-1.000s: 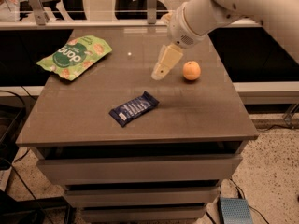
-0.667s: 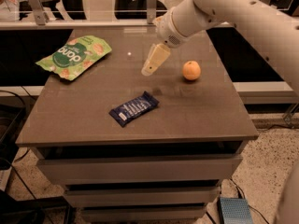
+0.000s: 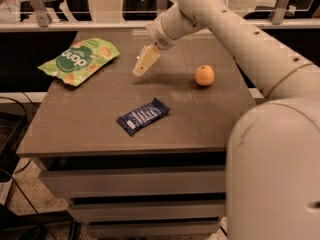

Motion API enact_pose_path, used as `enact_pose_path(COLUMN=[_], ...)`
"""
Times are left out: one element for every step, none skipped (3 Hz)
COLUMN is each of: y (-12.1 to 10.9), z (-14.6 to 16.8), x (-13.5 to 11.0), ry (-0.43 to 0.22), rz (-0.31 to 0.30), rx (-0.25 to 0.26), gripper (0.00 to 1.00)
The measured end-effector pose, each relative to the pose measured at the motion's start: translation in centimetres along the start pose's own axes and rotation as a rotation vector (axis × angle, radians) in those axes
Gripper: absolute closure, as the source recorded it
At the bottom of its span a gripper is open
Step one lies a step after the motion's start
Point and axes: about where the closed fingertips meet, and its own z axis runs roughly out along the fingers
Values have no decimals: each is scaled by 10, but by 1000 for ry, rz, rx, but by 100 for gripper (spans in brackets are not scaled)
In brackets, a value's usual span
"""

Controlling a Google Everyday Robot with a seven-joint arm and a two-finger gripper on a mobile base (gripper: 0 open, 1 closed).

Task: Move green rice chip bag near rxbar blueberry

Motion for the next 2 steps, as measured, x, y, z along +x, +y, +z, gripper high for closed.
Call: enact_pose_path(y=[-10,-13], z=[36,67], x=[-27,-58], ry=[-51,-120], rz=[-14,-19], rx=[-30,-65], gripper=[0,0])
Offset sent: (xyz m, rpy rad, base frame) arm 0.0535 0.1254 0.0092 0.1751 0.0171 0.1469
